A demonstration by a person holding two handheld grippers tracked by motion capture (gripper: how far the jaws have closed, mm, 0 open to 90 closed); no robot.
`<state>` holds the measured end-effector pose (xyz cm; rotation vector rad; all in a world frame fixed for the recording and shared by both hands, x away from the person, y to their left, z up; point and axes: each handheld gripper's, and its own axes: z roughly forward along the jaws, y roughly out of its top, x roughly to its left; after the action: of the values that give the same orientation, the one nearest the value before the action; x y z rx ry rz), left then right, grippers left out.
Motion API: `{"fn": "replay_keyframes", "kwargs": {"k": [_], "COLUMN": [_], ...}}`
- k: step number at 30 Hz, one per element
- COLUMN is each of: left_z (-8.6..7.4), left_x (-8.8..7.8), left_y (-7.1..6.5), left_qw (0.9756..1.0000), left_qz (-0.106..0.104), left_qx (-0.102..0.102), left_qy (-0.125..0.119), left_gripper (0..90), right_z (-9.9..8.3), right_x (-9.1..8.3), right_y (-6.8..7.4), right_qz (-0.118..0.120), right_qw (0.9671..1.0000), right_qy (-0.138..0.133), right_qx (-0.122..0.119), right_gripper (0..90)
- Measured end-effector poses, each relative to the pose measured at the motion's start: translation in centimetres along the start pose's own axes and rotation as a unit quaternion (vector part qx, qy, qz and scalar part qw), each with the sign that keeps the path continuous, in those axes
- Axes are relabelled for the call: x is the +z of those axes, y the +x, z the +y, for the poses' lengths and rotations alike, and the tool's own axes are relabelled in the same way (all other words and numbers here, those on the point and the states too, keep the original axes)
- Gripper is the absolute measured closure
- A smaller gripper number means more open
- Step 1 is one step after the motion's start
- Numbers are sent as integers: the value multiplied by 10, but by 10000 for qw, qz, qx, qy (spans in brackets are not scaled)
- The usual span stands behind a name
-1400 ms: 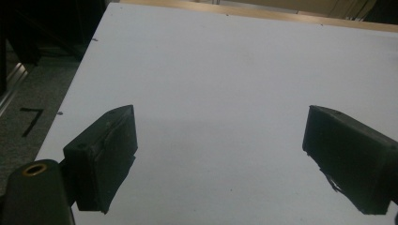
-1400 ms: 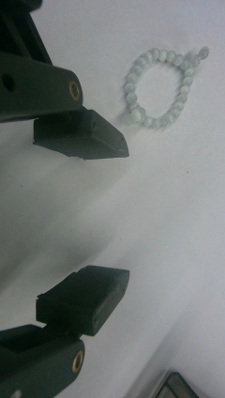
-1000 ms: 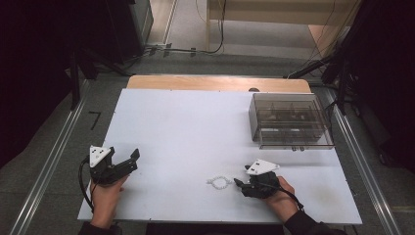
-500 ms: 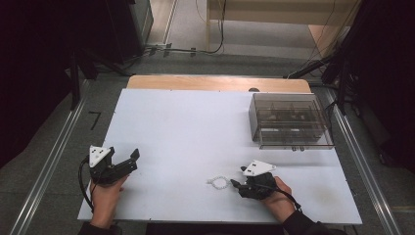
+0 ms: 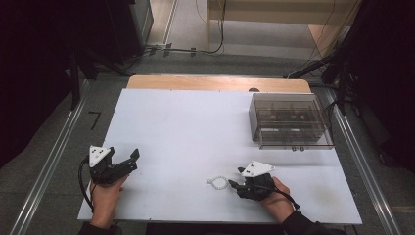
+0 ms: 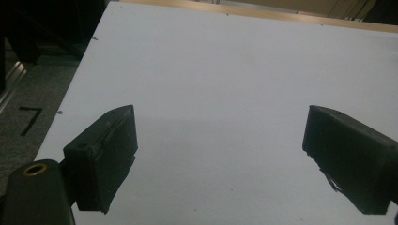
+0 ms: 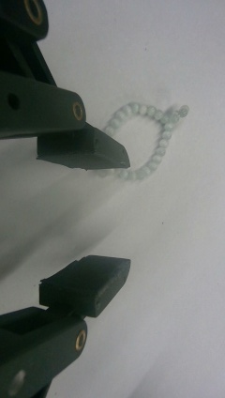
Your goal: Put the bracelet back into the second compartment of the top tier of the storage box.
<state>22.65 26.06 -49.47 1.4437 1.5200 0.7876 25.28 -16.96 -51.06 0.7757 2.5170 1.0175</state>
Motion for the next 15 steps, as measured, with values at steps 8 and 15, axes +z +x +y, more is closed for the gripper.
{"fn": "replay_keyframes", "kwargs": {"k": [8, 15], "left_z": [0, 0], "left_x": [0, 0], "left_y": [0, 0], "left_qw": [10000, 10000], "left_qz": [-4, -8], "left_qx": [-1, -1], "left_qy": [-2, -1], "left_gripper": [109, 109], "right_z": [1, 2], "right_x": [3, 6], "right_y": [4, 7], "right_qz": [145, 344], "right_qw": [9998, 9992], "right_qy": [26, 58], "right_qx": [-123, -179], "right_gripper": [528, 649]}}
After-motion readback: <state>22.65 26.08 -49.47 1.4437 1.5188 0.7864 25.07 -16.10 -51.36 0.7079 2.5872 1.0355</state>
